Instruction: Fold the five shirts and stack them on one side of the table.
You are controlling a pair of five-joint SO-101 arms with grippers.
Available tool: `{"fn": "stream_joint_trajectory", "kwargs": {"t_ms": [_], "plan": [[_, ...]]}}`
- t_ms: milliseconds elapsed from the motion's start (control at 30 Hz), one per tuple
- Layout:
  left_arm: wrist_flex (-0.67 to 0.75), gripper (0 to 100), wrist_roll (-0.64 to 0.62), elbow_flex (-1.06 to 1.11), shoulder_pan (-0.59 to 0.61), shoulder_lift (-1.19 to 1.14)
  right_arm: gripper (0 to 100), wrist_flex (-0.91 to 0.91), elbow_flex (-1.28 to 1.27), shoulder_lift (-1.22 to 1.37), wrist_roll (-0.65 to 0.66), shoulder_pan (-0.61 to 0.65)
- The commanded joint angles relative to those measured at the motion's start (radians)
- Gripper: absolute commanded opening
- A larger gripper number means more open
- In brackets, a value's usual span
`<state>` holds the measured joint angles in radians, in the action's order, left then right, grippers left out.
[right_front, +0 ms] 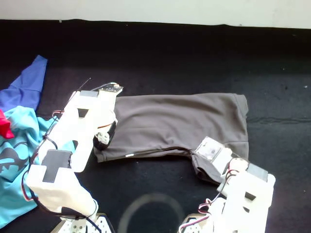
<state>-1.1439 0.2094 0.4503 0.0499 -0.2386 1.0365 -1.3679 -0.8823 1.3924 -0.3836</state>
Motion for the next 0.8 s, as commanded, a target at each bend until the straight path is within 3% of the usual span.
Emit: {"fn": "stream_joint_trajectory", "kwargs": {"t_ms": [0,300,533,767], "plan": [[0.025,1,-0.011,0.004,0.016,-0.007,23.8,-0.050,-0.027,-0.013,0.037,0.004],[0.025,1,-0.011,0.005,0.016,-0.007,0.2,-0.108,-0.041,-0.015,0.029,-0.038],[0.025,1,-0.011,0.005,0.016,-0.007,0.6,-0.248,-0.019,-0.015,0.025,-0.101],[0.025,1,-0.011,0.004,0.016,-0.007,0.6,-0.163,0.234,-0.010,-0.215,-0.002]]}}
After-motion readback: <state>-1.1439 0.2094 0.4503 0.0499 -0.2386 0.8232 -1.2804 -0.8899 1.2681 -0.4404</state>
